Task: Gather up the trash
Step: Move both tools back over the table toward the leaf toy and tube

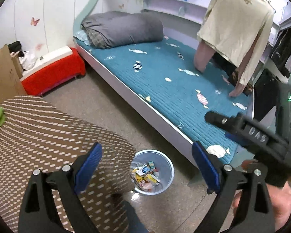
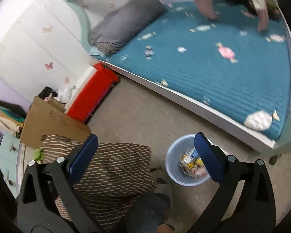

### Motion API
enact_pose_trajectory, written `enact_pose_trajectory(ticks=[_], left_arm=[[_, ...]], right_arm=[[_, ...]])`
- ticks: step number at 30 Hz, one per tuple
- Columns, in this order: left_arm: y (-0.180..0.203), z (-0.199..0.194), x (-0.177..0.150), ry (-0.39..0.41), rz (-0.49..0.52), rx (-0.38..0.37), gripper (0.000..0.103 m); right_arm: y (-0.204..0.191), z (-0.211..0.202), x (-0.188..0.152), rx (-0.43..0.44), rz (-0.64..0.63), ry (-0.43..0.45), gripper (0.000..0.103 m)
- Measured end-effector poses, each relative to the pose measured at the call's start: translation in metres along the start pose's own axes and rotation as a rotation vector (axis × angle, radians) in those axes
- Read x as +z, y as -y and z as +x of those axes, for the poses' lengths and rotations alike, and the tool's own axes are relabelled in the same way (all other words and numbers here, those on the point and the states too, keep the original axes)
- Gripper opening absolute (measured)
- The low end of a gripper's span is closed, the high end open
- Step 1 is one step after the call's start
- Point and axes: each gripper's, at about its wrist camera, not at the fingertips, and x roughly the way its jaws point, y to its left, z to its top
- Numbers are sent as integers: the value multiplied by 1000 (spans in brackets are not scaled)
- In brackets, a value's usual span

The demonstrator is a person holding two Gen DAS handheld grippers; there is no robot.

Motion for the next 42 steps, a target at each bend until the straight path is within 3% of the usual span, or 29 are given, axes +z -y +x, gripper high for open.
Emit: enact_pose_trajectory(ticks=[12, 19, 24, 30, 38, 40, 42], left_arm=[[-95, -97, -19, 138, -132, 92, 94], [-167, -138, -47, 202, -231, 205, 94], [-214, -158, -69, 233, -281, 318, 94], [-281, -175, -105, 236, -412, 384, 94], [-341, -181, -134, 210, -484, 471, 94], [-354, -179, -138, 199, -494, 478, 94], [-364, -176, -138, 189, -503, 483, 94]], right_arm=[[-134, -32, -22, 151, -230, 19, 97], [-208, -21, -52, 209, -382, -19, 97], [-257, 0, -89, 238, -515, -67, 97], [-317, 41, -136, 270, -691, -129, 97], [-389, 114, -199, 273, -958, -249, 97], [-404, 132, -210, 271, -1008, -269, 93], [-414, 148, -219, 245, -1054, -285, 81]])
